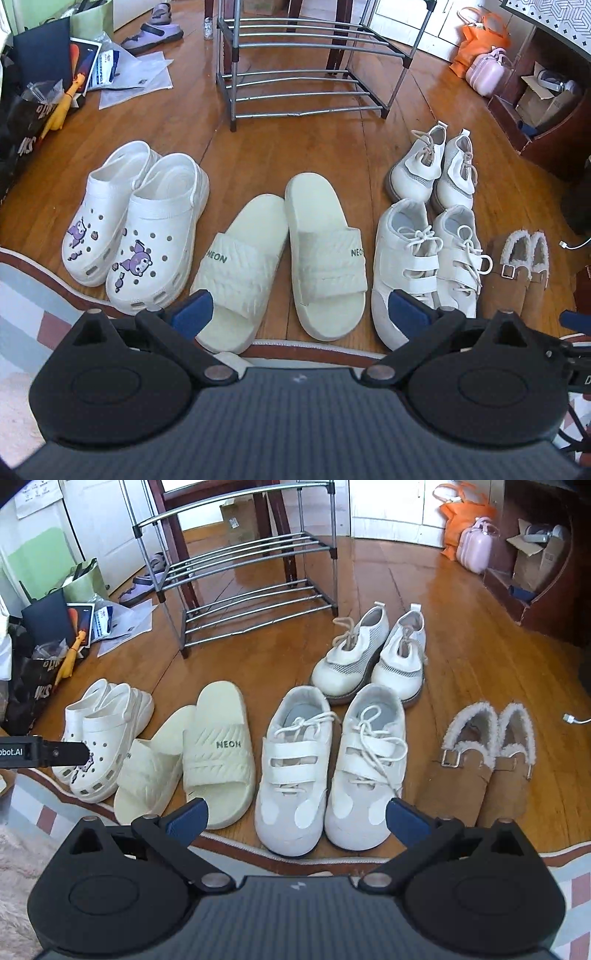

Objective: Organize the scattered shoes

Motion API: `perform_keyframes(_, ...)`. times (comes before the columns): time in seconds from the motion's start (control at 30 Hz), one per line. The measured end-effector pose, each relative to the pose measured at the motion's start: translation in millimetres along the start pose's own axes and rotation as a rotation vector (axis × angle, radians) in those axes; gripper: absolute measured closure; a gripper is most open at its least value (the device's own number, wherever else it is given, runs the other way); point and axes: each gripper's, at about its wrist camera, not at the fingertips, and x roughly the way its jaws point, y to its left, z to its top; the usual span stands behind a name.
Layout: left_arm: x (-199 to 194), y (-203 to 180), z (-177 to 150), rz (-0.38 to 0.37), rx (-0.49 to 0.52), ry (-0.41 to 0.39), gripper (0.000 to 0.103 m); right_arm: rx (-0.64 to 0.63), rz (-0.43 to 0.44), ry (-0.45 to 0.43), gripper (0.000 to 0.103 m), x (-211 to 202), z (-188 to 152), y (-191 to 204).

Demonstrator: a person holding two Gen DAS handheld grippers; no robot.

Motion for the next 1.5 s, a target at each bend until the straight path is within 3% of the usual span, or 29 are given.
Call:
perform_keyframes(0.47, 28, 22, 5, 0.016, -0.059, 0.041, 0.0, 0.032, -0.085, 0.076, 0.0, 24, 5, 0)
perform_keyframes(0.57, 33, 26, 6, 0.024, -0.069, 0.05, 0.0, -0.027, -0.109, 0.159, 0.0, 53, 13, 11)
perform_keyframes(0.67, 38, 36, 20, 0.009, -0.055, 0.071, 0.0, -0.063, -0.074, 0.21, 0.0, 71, 18, 20)
perform_keyframes(0.77, 35, 48, 29, -0.005, -0.097, 0.037, 0.0, -0.075, -0.073, 0.212, 0.0, 77, 27, 28)
perform_keyframes(0.87, 50, 54, 39, 0.029, -0.047, 0.072, 0.0, -0.218, -0.108, 0.186, 0.001, 87, 38, 63)
perform_keyframes(1.0, 70, 61, 53, 0.078, 0.025, 0.122, 0.0, -0.359, -0.046, 0.098, 0.001, 95, 44, 103)
perform_keyframes(1.07, 80, 64, 59, 0.103, 0.061, 0.147, 0.0, -0.386, -0.033, 0.097, 0.001, 100, 45, 113)
perform_keyframes(1.13, 90, 68, 66, 0.127, 0.097, 0.172, 0.0, -0.423, 0.002, 0.135, 0.009, 119, 51, 125)
perform_keyframes(1.2, 100, 71, 73, 0.151, 0.133, 0.197, 0.0, -0.421, 0.02, 0.152, 0.01, 127, 55, 129)
perform_keyframes(1.3, 115, 77, 83, 0.188, 0.187, 0.235, 0.0, -0.332, 0.123, 0.227, 0.016, 149, 69, 125)
perform_keyframes(1.43, 136, 83, 69, 0.094, 0.165, 0.249, 0.0, -0.262, 0.184, 0.258, 0.033, 161, 71, 119)
perform_keyframes(1.5, 138, 95, 53, 0.052, 0.102, 0.24, 0.0, -0.226, 0.236, 0.217, 0.037, 163, 64, 112)
